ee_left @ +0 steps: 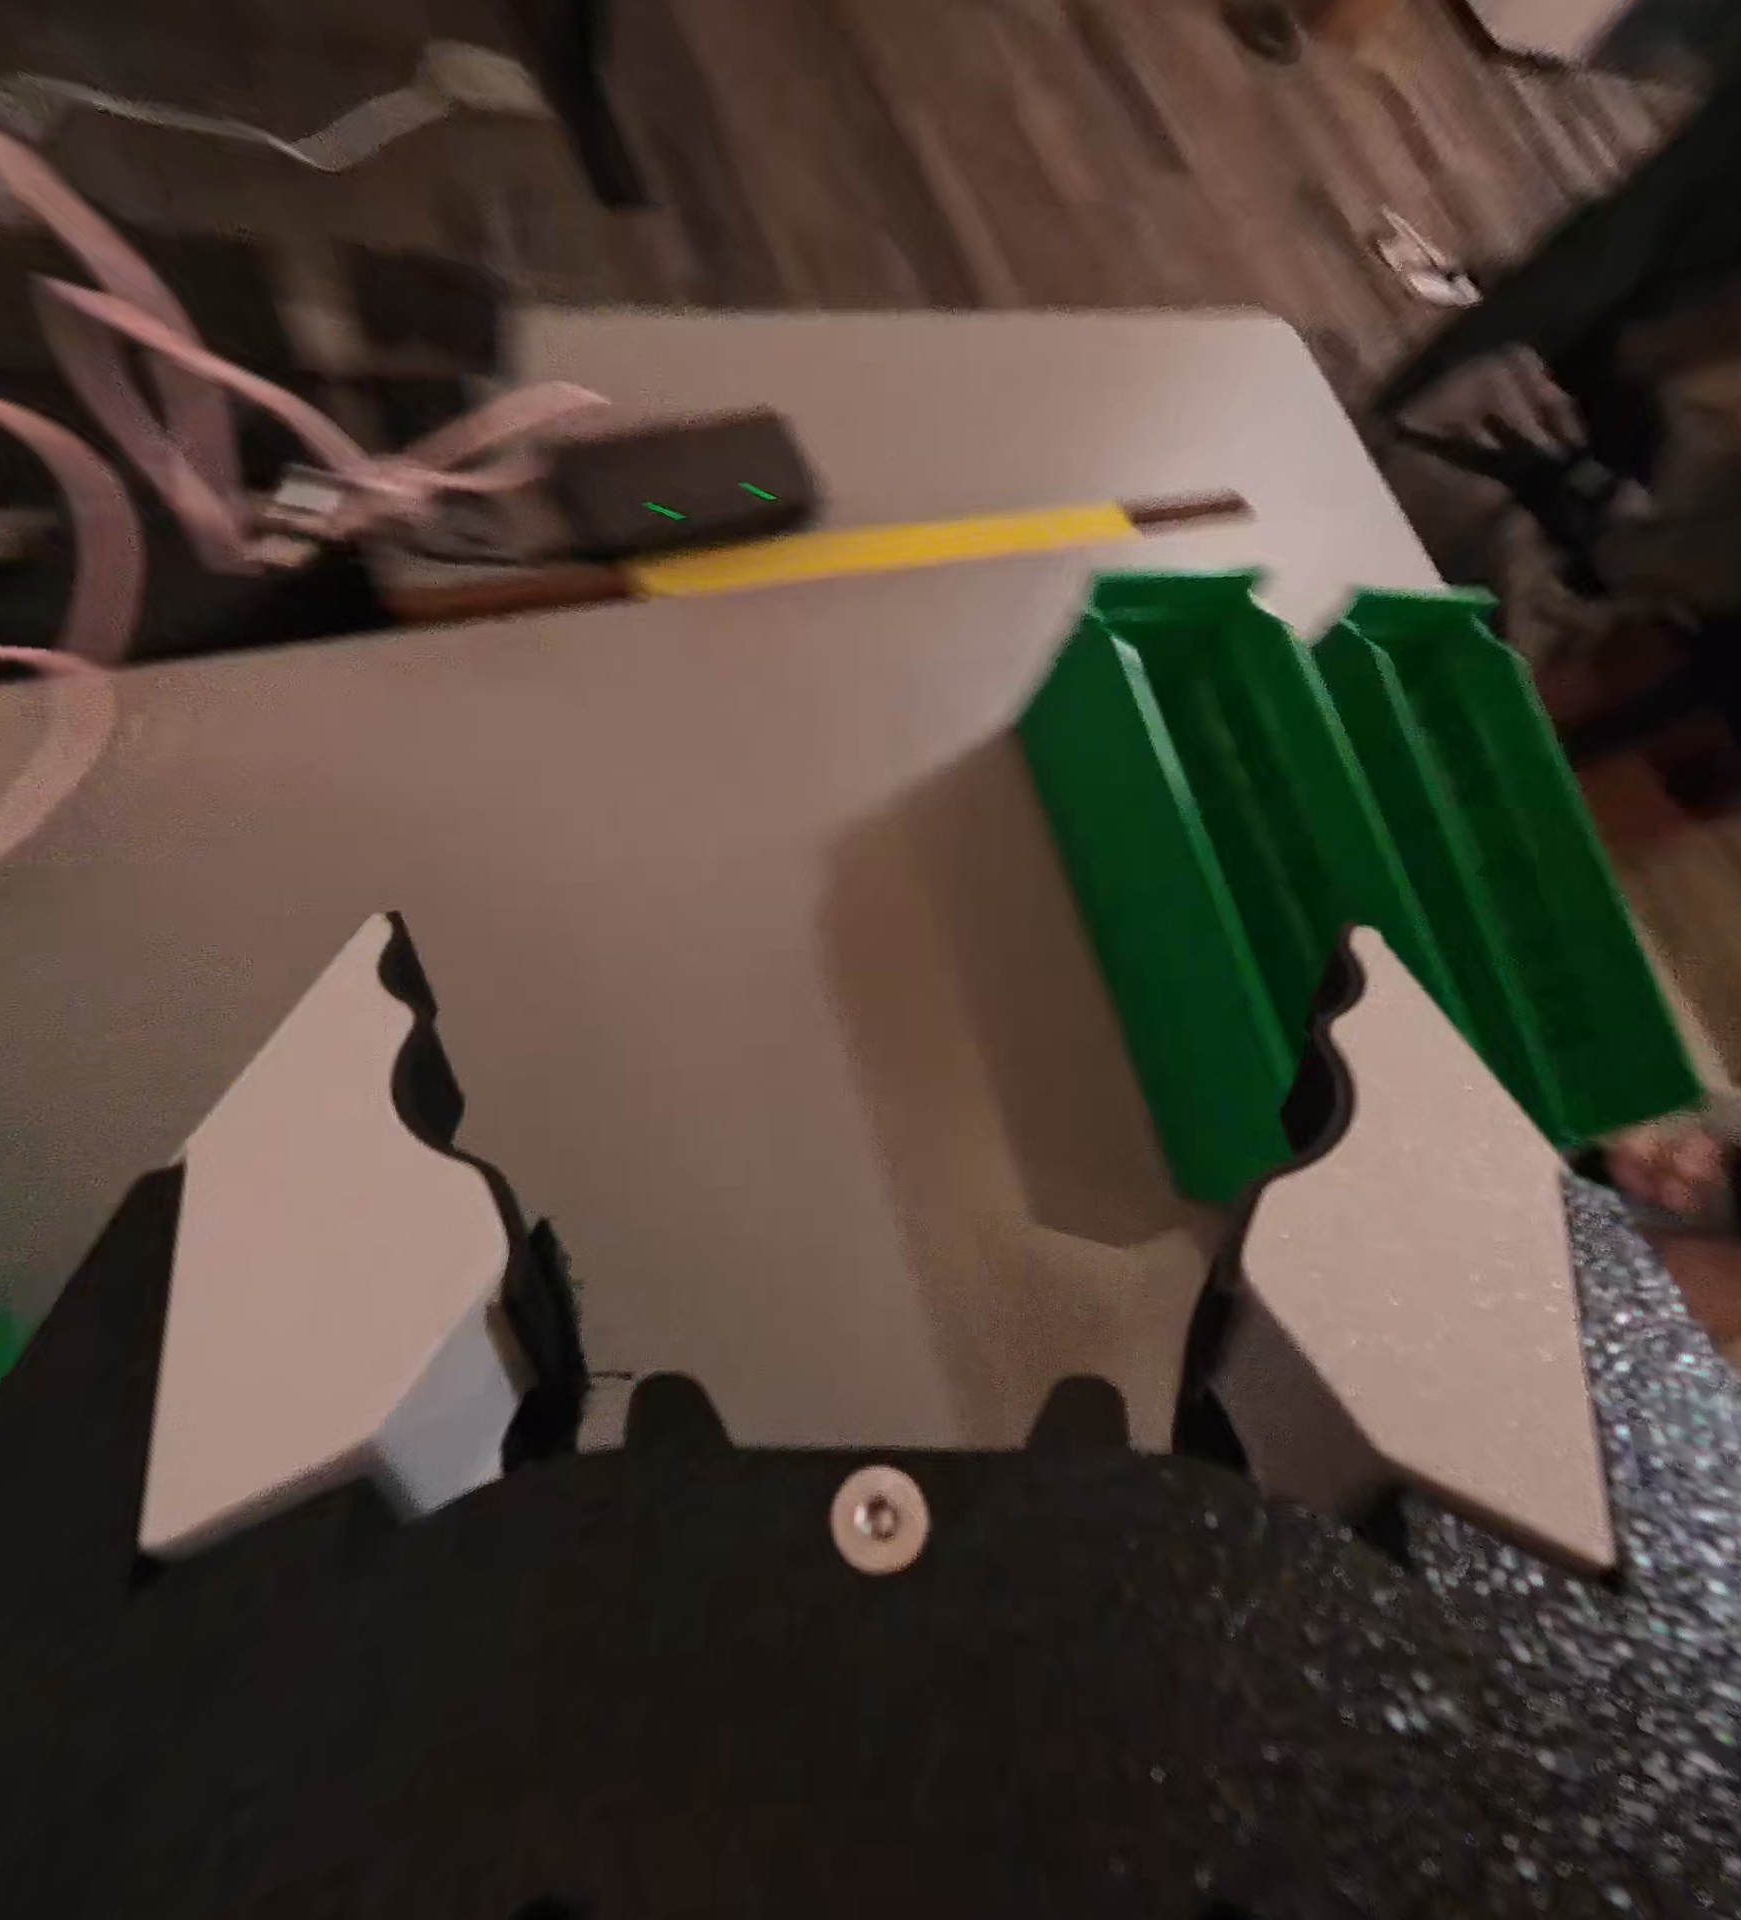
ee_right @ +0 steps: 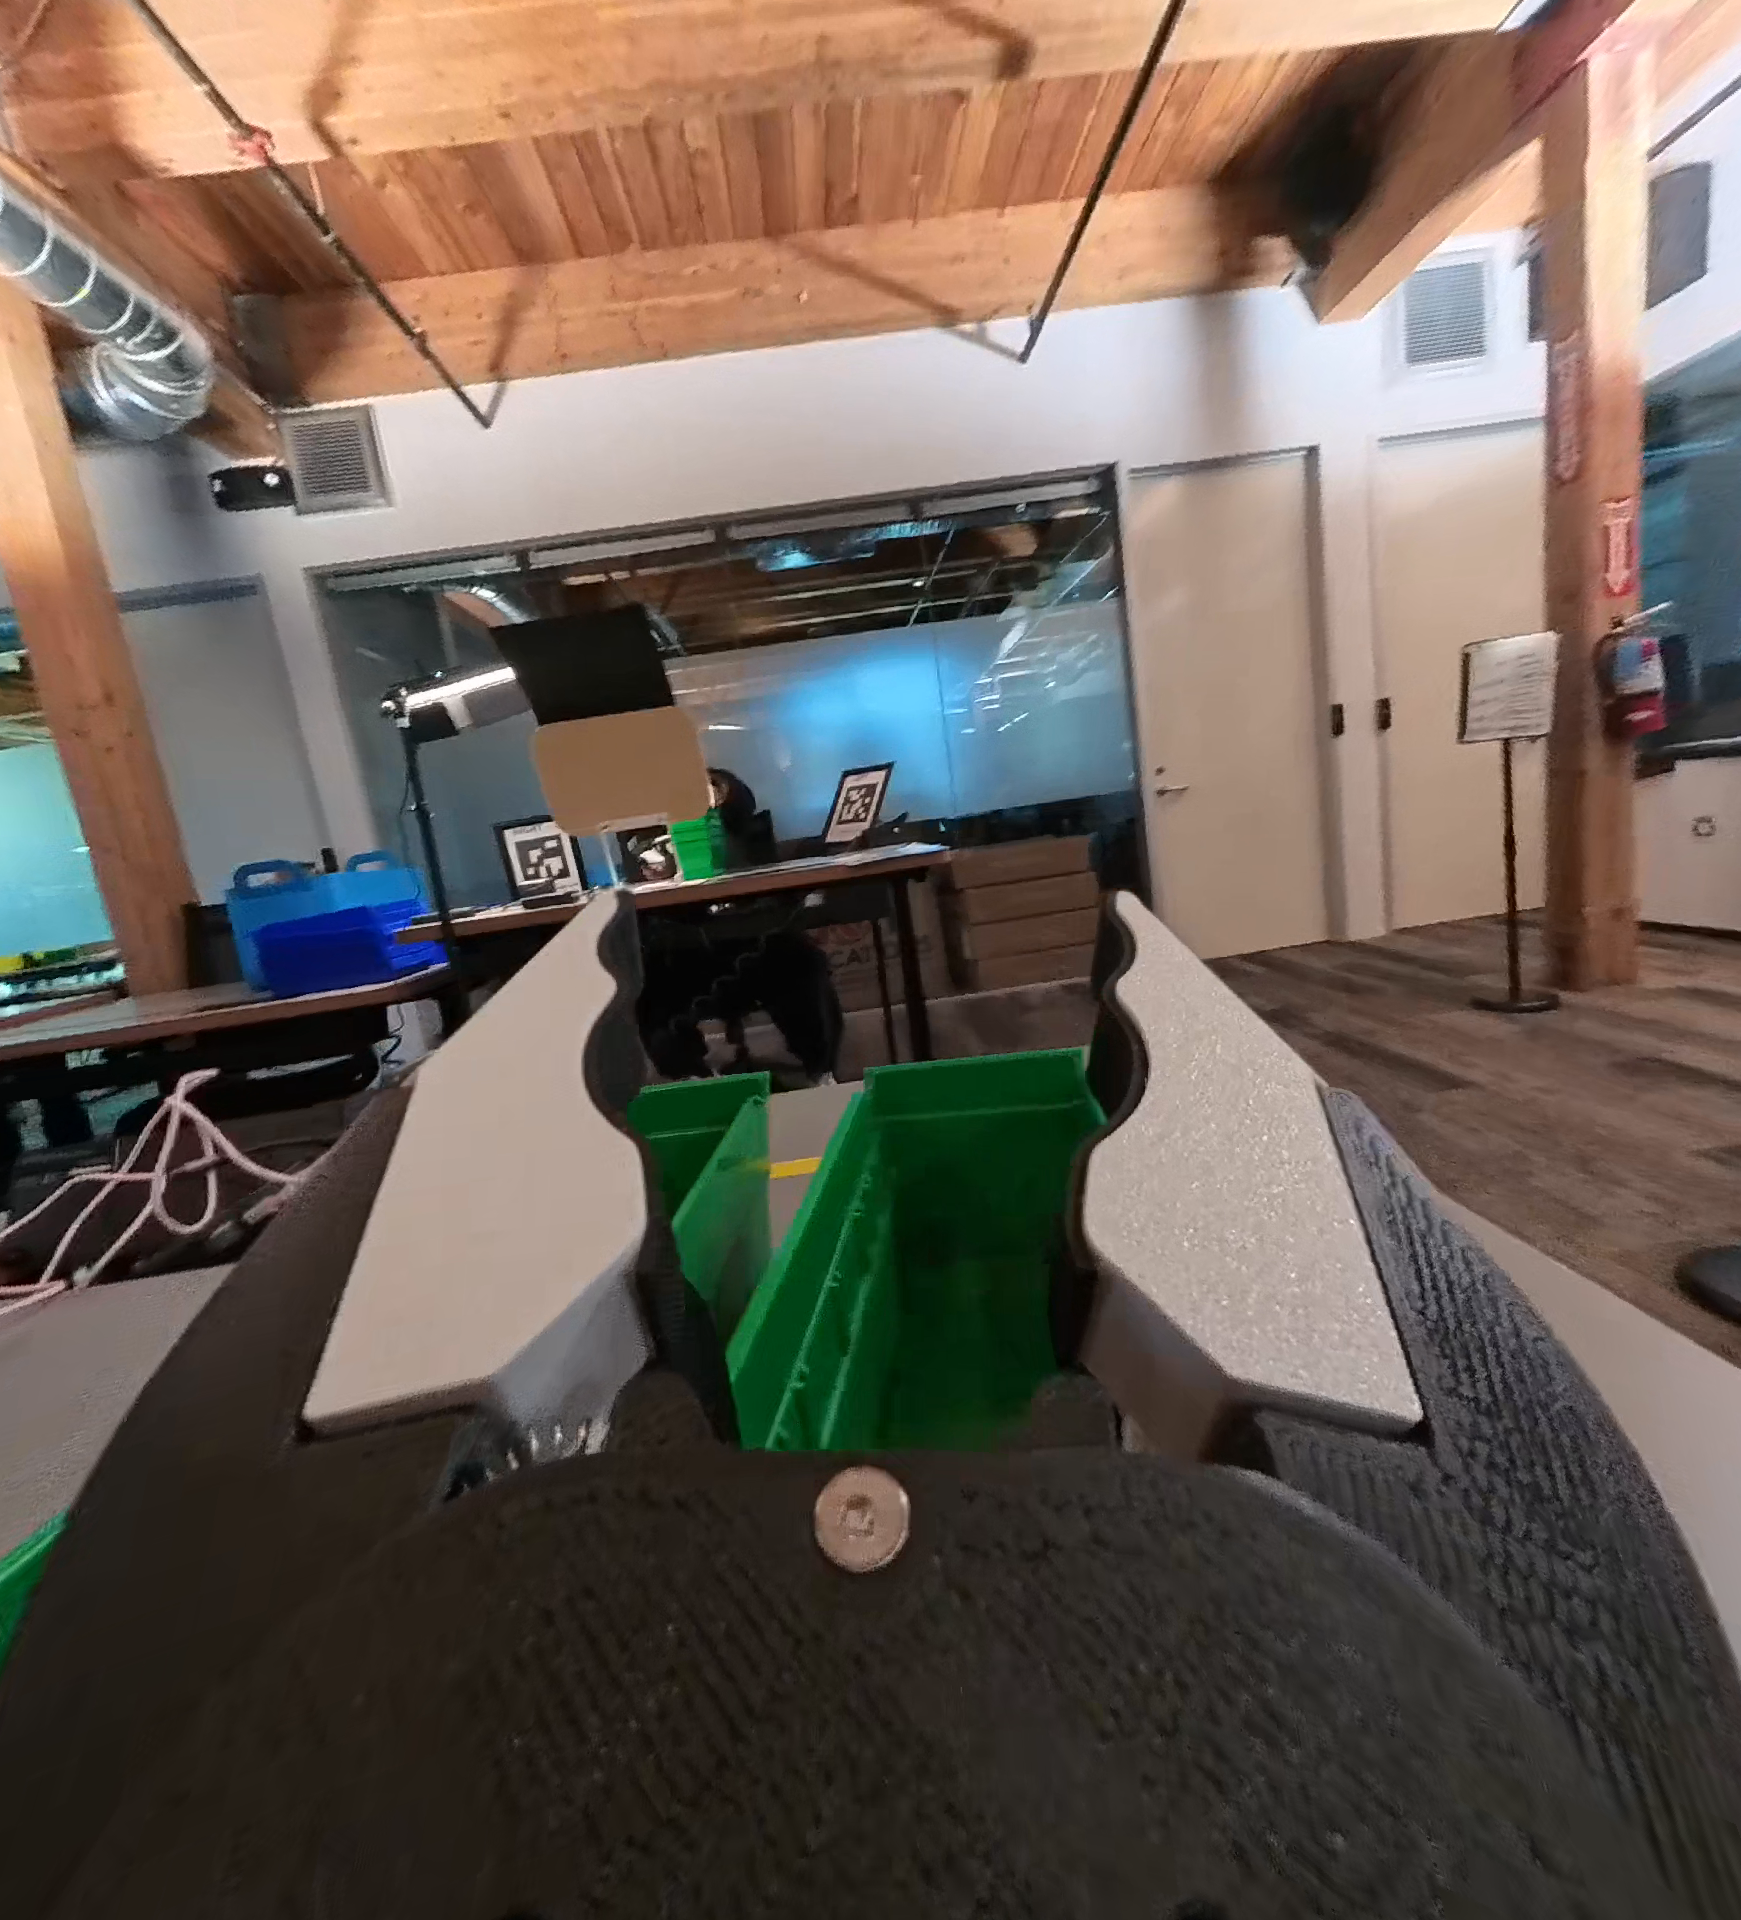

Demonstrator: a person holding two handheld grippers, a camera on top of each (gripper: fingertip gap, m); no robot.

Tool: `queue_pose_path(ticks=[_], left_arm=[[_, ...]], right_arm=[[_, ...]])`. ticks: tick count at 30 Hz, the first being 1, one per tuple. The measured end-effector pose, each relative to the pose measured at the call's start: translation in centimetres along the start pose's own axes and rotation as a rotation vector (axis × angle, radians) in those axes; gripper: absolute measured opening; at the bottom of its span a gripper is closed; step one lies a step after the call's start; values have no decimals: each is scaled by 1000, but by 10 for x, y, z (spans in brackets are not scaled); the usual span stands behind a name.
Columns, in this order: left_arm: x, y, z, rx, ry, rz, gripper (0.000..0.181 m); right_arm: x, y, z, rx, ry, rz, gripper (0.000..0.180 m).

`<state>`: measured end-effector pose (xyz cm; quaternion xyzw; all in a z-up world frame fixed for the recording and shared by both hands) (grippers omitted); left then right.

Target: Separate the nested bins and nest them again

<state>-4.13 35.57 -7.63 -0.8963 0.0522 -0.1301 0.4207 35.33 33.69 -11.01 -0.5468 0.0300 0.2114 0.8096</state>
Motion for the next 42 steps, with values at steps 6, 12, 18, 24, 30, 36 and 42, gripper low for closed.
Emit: queue_pose_path(ticks=[6,12,18,24,30,36,42], left_arm=[[148,32,122,-313,251,42,159],[185,43,180,-427,87,121,159],[185,71,204,-575,105,55,156],[178,68,194,-561,211,114,121],[138,28,135,-395,364,-17,114],[37,-10,25,-294,197,-80,112],[-78,-10,-99,-251,-224,-108,112]], right_arm=[[16,-6,-1,32,14,116,87],[7,2,4,-13,-11,97,86],[6,2,5,-14,-23,120,86],[4,4,7,-30,-37,131,86],[1,3,7,-30,-58,143,82],[7,3,7,-37,-57,214,82],[11,5,7,-45,-58,252,82]])
Point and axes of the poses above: each gripper's, where its closed fingertips meet, z out along the fingers, y out of its underside, x = y × z across the jaws, the point moved 4 cm from there along -z, back along the fingers, and after that the axes turned 9 degrees about z, right-handed, at the moved point
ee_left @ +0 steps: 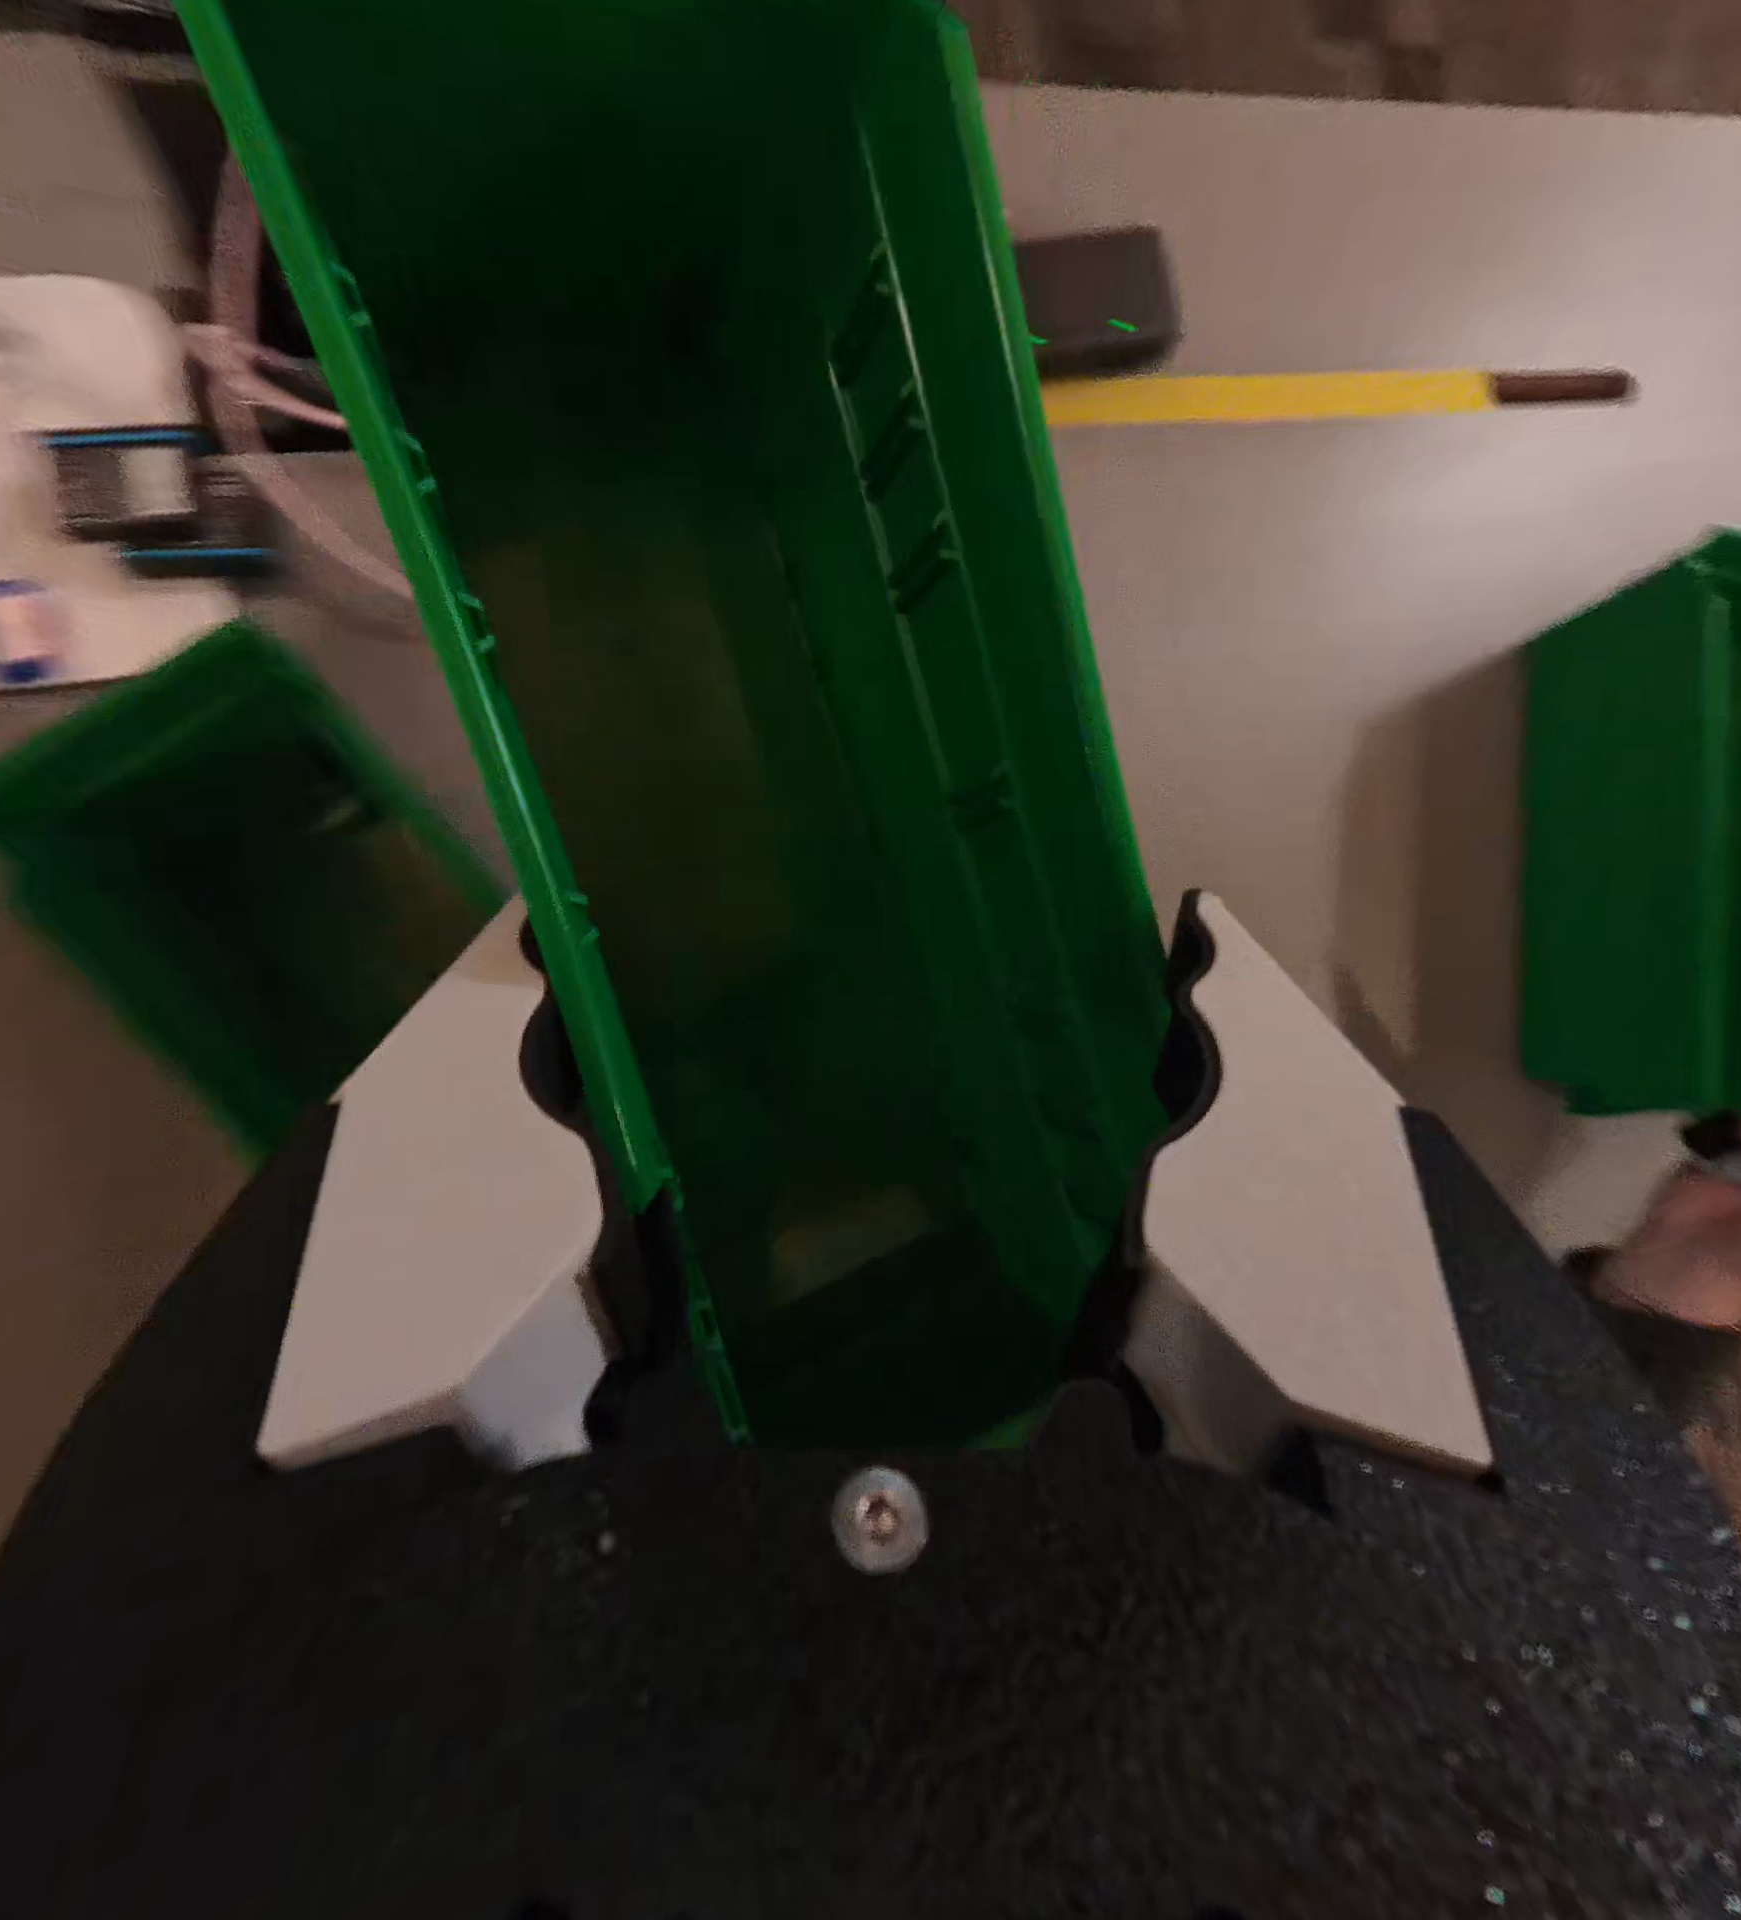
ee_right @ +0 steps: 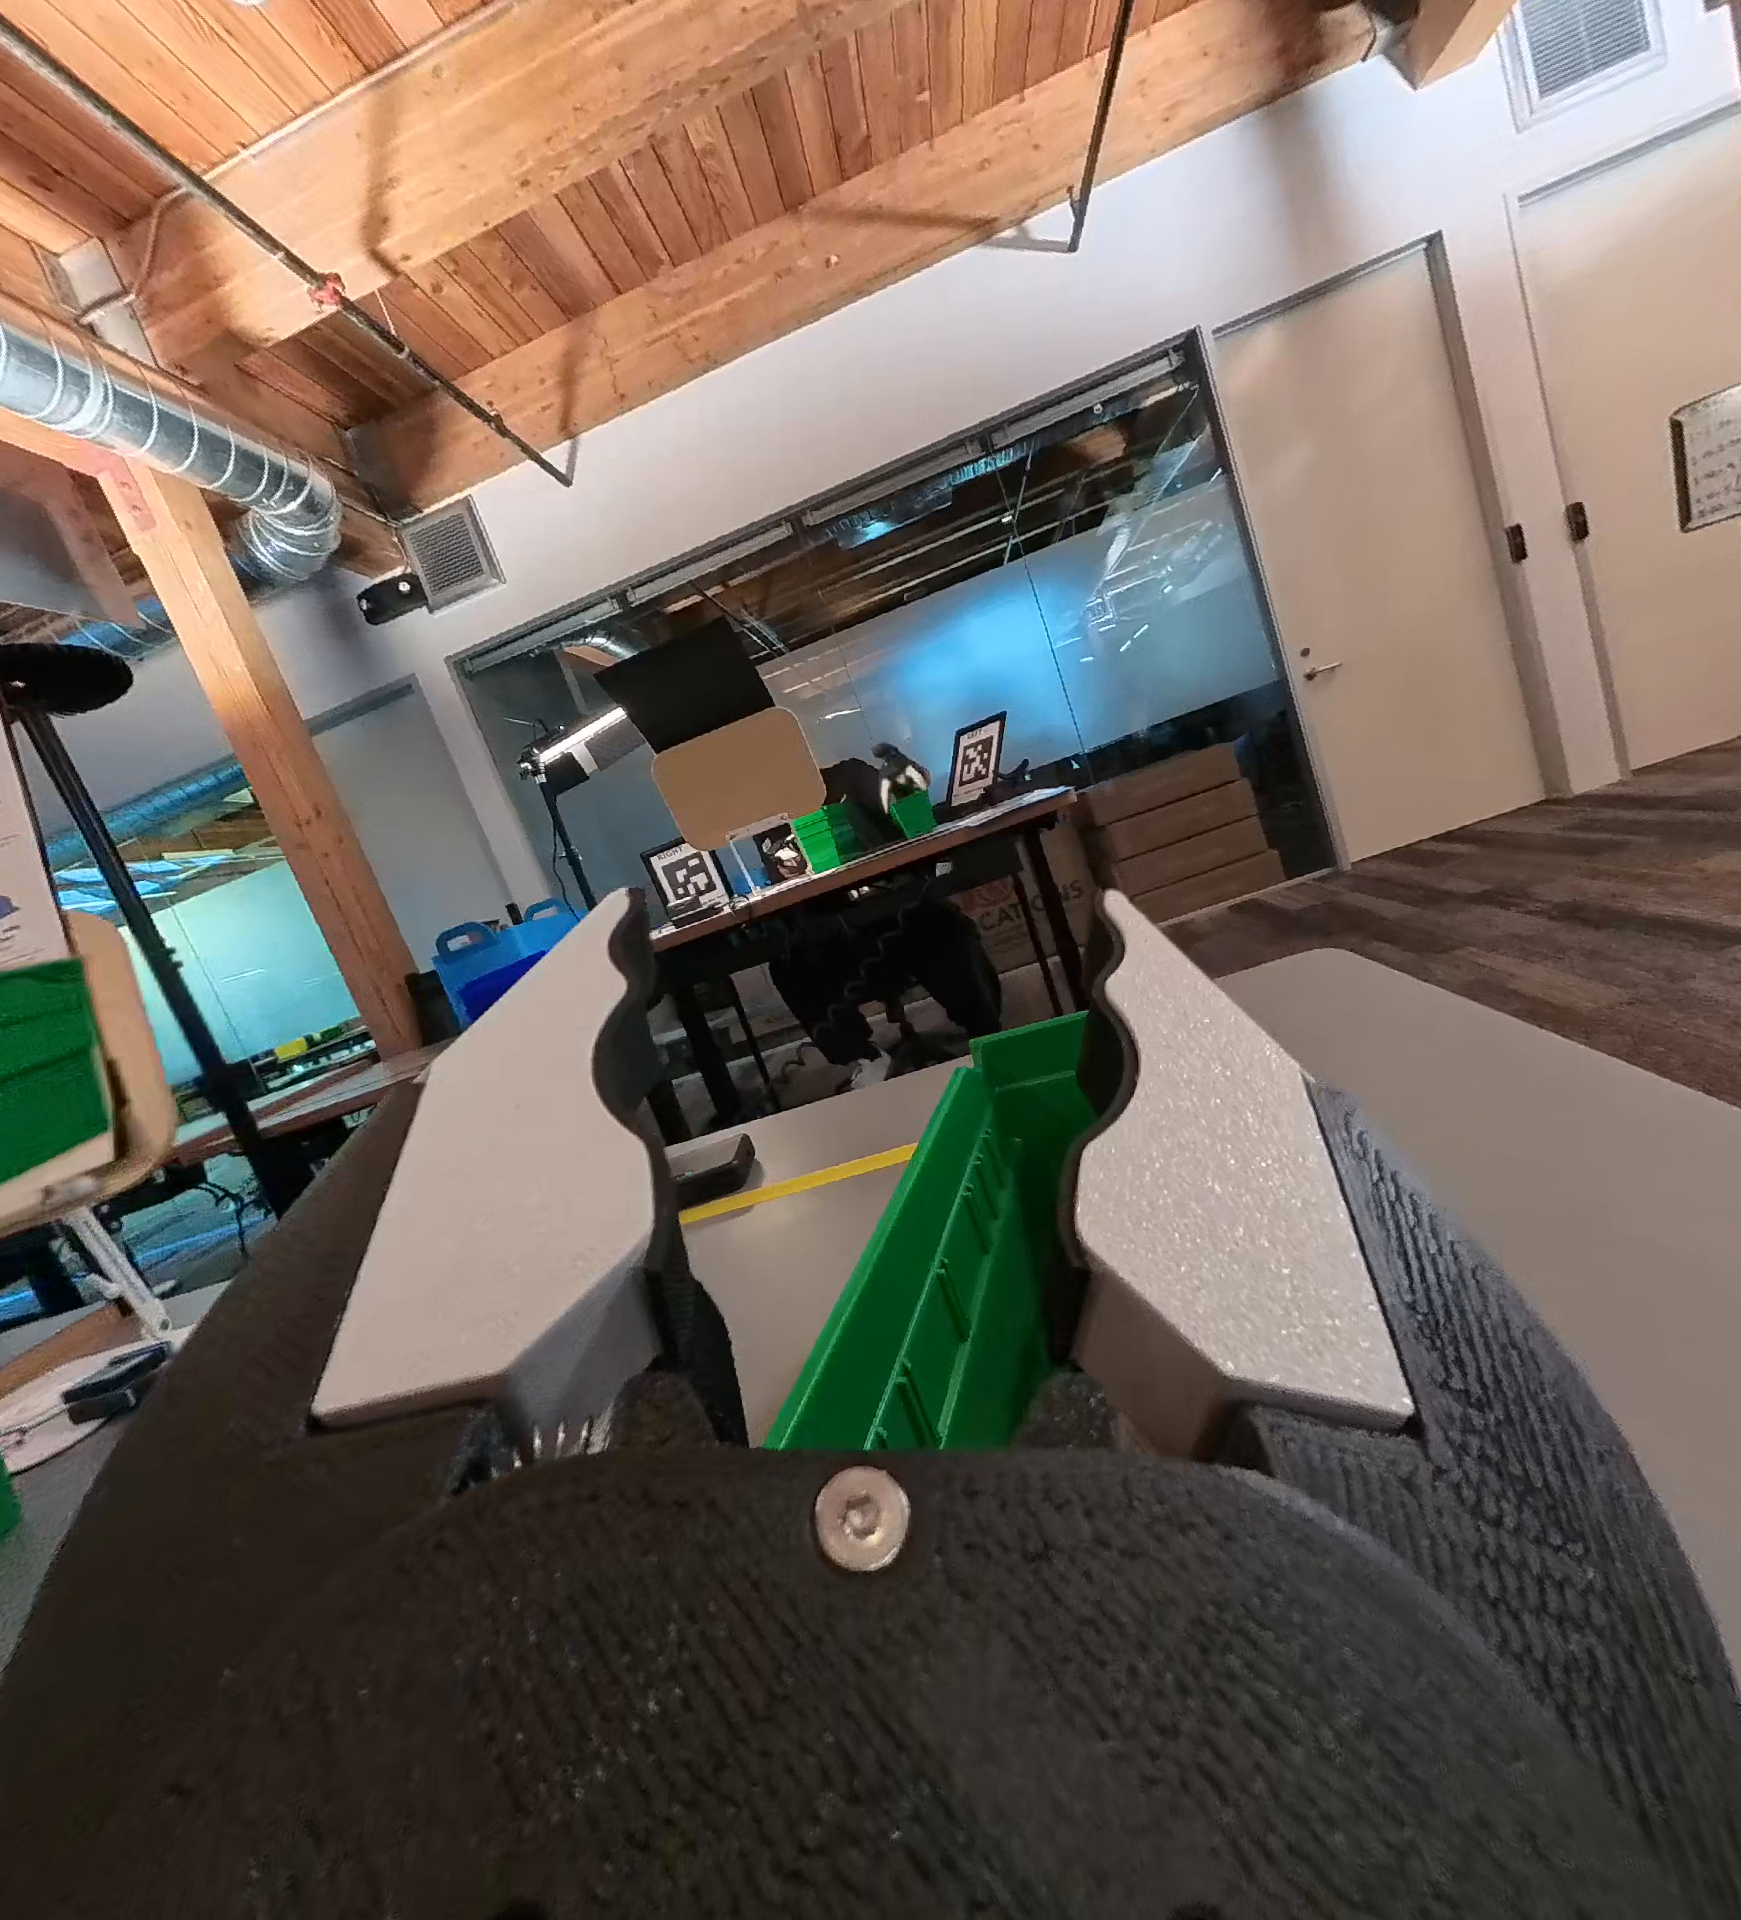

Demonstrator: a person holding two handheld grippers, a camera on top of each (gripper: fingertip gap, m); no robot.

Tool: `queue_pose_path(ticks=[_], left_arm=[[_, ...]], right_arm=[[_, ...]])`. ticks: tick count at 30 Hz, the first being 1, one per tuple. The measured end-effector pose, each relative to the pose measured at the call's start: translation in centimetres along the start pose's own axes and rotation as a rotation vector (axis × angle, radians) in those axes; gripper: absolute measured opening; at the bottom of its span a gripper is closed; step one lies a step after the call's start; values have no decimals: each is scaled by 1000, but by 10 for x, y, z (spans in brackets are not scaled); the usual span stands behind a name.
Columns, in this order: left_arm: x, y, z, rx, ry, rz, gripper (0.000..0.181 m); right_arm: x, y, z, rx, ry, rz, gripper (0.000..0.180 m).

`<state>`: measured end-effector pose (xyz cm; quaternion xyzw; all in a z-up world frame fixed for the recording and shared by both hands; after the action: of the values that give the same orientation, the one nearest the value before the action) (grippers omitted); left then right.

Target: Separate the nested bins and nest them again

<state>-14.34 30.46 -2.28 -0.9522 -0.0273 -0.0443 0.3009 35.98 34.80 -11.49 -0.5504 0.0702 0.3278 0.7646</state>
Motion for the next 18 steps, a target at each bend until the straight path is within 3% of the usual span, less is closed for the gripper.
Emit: queue_pose_path(ticks=[3,6,18], left_arm=[[-46,17,-33,30,-111,-84,113],[-71,41,-40,-5,-129,-166,113],[-101,91,10,-43,-14,-433,114]], right_arm=[[-1,2,0,-6,-7,16,82],[-2,2,0,-7,-16,24,82],[-9,1,1,-9,-63,40,82]])
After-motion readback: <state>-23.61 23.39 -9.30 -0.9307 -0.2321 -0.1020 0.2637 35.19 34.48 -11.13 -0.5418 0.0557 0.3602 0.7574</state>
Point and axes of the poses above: each gripper's, where its closed fingertips meet, z out along the fingers, y out of its underside, x = y × z across the jaws, the point moved 4 cm from there along -z, back along the fingers, and after that the axes turned 9 degrees about z, right-handed, at the moved point
